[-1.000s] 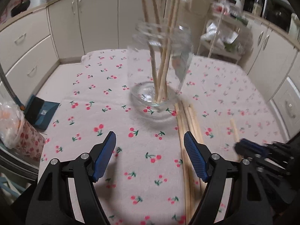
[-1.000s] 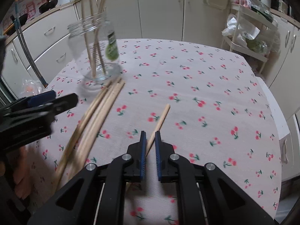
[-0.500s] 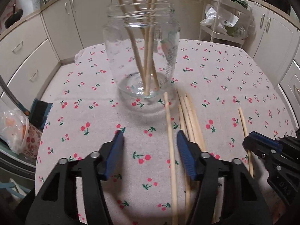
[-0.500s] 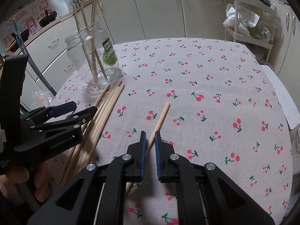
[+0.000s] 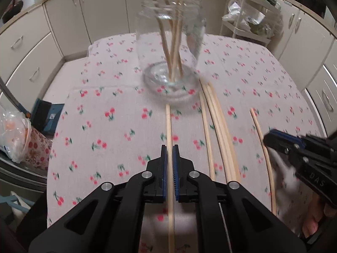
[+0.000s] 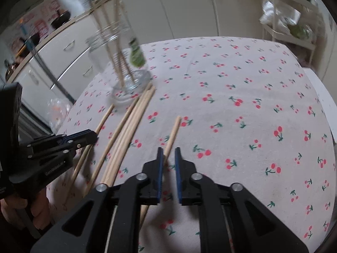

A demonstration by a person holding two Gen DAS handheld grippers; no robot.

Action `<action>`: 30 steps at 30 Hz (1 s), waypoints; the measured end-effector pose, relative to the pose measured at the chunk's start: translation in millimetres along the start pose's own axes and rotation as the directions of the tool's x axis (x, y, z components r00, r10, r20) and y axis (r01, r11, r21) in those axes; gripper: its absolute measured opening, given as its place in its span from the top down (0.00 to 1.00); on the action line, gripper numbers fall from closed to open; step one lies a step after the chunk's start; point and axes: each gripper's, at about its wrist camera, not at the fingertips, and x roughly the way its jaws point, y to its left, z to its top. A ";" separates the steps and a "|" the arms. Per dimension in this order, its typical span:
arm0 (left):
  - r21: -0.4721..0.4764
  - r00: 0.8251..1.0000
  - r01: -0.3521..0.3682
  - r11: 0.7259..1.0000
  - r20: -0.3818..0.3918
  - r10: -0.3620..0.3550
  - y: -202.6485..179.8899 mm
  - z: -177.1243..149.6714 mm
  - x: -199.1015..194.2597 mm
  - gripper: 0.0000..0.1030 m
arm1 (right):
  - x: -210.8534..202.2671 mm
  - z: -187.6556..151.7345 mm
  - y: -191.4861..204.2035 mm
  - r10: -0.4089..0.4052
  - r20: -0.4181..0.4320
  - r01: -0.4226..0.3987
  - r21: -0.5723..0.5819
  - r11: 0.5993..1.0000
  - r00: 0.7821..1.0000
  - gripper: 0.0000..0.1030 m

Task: Organize utensils
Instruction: 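Close the left tool on a third wooden stick while the right tool grasps another, then lift both held sticks upright toward the jar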

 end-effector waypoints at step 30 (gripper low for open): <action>-0.106 0.821 0.297 0.949 0.536 -0.197 58.4 64.4 -107.0 0.95 | -59.9 24.3 -11.8 0.126 0.375 -0.192 0.144 0.971 0.918 0.95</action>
